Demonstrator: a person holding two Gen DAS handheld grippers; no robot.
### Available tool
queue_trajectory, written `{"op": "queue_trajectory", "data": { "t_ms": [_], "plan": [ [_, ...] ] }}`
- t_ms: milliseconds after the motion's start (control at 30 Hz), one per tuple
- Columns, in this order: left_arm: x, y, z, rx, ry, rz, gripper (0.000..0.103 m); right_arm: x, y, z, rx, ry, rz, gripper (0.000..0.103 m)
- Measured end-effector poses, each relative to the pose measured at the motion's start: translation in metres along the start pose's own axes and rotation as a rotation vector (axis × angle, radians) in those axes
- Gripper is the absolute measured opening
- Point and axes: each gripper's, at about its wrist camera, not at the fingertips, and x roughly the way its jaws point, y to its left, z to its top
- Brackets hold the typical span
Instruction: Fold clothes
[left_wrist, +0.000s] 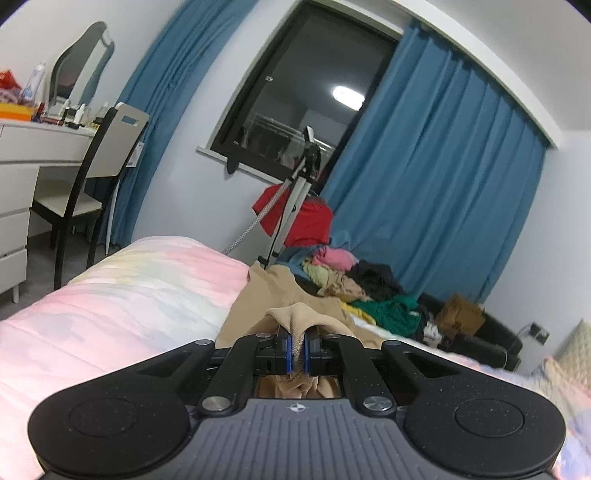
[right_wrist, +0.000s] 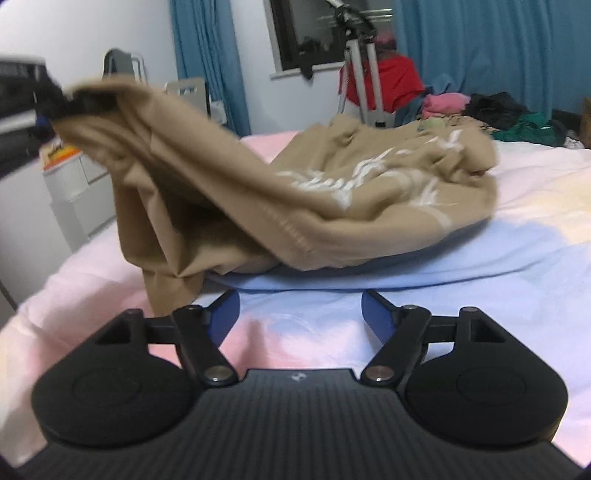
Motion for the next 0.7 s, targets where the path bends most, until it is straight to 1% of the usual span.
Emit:
{"op": "queue_trajectory", "data": {
  "t_ms": [33, 67, 133, 167, 233, 300, 367, 400, 433, 467, 500, 533, 567, 633, 700],
  "plan": [
    [0.003, 0.004, 0.001, -0.008, -0.003, 0.005, 0.006, 0.010, 0.002, 0.000, 0.006, -0.003, -0.008, 0.075],
    [0.006, 0.007, 0.002, -0.012, -0.007, 0.013, 0.006, 0.018, 0.002, -0.001, 0.024, -0.009, -0.011, 0.072],
    [0.013, 0.012, 0.002, -0.004, -0.016, 0.039, 0.006, 0.029, -0.003, 0.001, 0.059, -0.040, -0.029, 0.068],
    [0.016, 0.014, 0.002, 0.001, -0.019, 0.051, 0.006, 0.033, -0.006, 0.002, 0.074, -0.059, -0.041, 0.068],
    [0.022, 0.019, 0.002, -0.001, -0.018, 0.066, 0.006, 0.038, -0.017, 0.006, 0.105, -0.086, -0.062, 0.068],
    [0.030, 0.024, 0.001, -0.006, -0.016, 0.086, 0.006, 0.040, -0.034, 0.010, 0.156, -0.103, -0.077, 0.063],
    [0.037, 0.026, 0.000, -0.003, -0.011, 0.099, 0.006, 0.035, -0.051, 0.015, 0.209, -0.126, -0.086, 0.051],
    [0.039, 0.025, -0.001, 0.001, -0.008, 0.100, 0.006, 0.030, -0.057, 0.017, 0.220, -0.144, -0.094, 0.046],
    [0.041, 0.023, -0.002, 0.005, -0.006, 0.101, 0.006, 0.024, -0.060, 0.021, 0.220, -0.159, -0.106, 0.035],
    [0.042, 0.022, -0.004, 0.009, -0.012, 0.092, 0.006, 0.019, -0.064, 0.025, 0.221, -0.172, -0.115, 0.029],
    [0.040, 0.019, -0.007, 0.012, -0.028, 0.068, 0.006, 0.014, -0.066, 0.030, 0.222, -0.182, -0.112, 0.026],
    [0.037, 0.017, -0.010, 0.008, -0.044, 0.035, 0.006, 0.007, -0.069, 0.036, 0.220, -0.199, -0.110, 0.017],
    [0.033, 0.014, -0.013, -0.007, -0.060, -0.008, 0.006, -0.003, -0.070, 0.042, 0.208, -0.226, -0.121, 0.014],
    [0.026, 0.009, -0.019, -0.032, -0.088, -0.091, 0.006, -0.026, -0.073, 0.052, 0.189, -0.280, -0.147, 0.011],
    [0.017, -0.005, -0.023, -0.002, -0.101, -0.140, 0.006, -0.052, -0.082, 0.063, 0.195, -0.326, -0.168, 0.010]
  ]
}}
